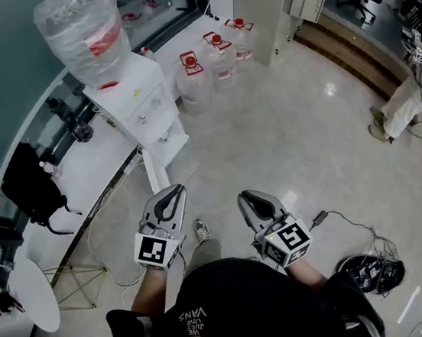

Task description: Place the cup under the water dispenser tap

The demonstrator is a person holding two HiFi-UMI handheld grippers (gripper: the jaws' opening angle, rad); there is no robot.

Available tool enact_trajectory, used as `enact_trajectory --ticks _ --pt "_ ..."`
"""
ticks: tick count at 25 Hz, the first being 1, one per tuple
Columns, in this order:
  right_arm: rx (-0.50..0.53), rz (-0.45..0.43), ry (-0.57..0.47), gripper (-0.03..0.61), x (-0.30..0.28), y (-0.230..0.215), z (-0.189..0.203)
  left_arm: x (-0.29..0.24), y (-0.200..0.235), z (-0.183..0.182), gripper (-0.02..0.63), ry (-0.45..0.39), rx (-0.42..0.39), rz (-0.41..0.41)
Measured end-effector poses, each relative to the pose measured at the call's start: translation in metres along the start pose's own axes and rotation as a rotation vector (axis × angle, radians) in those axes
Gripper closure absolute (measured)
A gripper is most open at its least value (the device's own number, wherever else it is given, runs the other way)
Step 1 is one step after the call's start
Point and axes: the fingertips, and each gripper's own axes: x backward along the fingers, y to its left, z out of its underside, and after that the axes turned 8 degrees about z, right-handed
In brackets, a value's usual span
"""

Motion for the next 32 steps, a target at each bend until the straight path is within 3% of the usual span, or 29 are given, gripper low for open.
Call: enact_trajectory --ticks 12,19,25,32 --pt "-0.043 0.113 0.005 0.532 -0.153 0.01 0.001 -0.032 0.141 0.059 0.591 0.015 0.052 0.121" --pt "-0.059 0.171 0.009 0.532 -0.208 0.006 -0.003 -0.057 0.19 0.088 0.591 0.034 0.062 0.197" --pt "-0.062 0.16 0.017 0.532 -0.24 -0.003 -0.003 -0.082 0.213 0.115 0.591 0.071 0.081 0.213" --pt "-0.063 0.086 0.074 0.532 -0.281 -0.024 0.008 -0.117 0.239 0.145 0.588 0.114 0.097 0.182"
